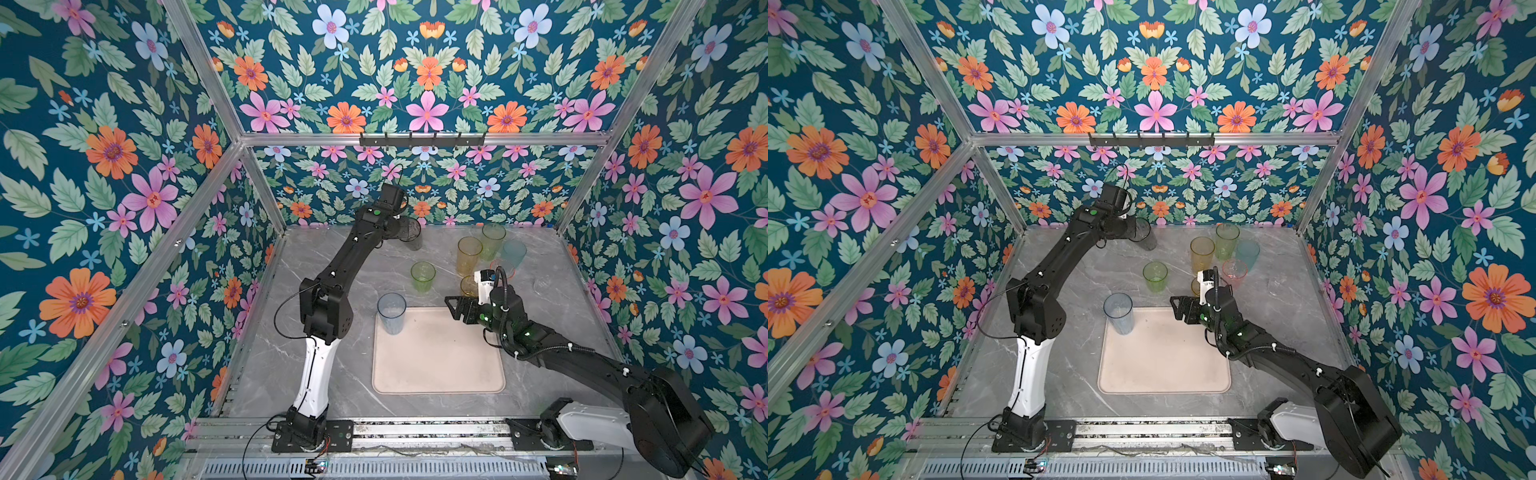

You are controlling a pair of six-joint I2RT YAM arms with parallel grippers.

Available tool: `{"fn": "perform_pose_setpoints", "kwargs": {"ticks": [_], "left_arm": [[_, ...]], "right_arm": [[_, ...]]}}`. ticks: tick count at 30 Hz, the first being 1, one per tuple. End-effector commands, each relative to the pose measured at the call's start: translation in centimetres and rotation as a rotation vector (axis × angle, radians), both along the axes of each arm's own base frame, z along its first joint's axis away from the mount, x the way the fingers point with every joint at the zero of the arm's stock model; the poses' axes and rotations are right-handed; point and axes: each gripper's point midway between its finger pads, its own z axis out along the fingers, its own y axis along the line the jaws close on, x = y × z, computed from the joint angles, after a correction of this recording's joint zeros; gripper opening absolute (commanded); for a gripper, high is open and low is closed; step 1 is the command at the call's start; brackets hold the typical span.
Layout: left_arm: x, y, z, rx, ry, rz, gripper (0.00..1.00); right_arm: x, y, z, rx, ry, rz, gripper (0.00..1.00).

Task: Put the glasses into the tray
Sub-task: 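Lift the grey glass with the left gripper and swing it toward the robot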

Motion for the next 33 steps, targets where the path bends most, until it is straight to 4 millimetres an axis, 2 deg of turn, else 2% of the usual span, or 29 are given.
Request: {"fn": "perform_pose_setpoints", "kwargs": {"ticks": [1, 11, 20, 26, 33], "left_arm": [[-0.9, 1.3, 1.2, 0.033, 0.002, -0.001, 0.0], [-4.0, 3.6, 4.6, 0.07, 0.009, -0.004, 0.0], [-7.3, 6.2, 8.6, 0.088, -0.009, 0.011, 0.0], [-9.5, 8.2, 9.7, 0.129, 0.0, 0.037, 0.0], [-12.5, 11.1, 9.7, 0.187, 0.037, 0.08, 0.0]], "right_arm": [[0.2, 0.1, 0.6, 0.018, -0.015, -0.006, 0.88], [0.1, 0.1, 0.6, 0.02, -0.017, -0.004, 0.88], [0.1, 0.0, 0.6, 0.021, -0.018, -0.005, 0.88], [0.1, 0.1, 0.7, 0.022, -0.017, 0.0, 0.88], [0.0, 0.2, 0.7, 0.023, -0.016, 0.005, 0.88]]}}
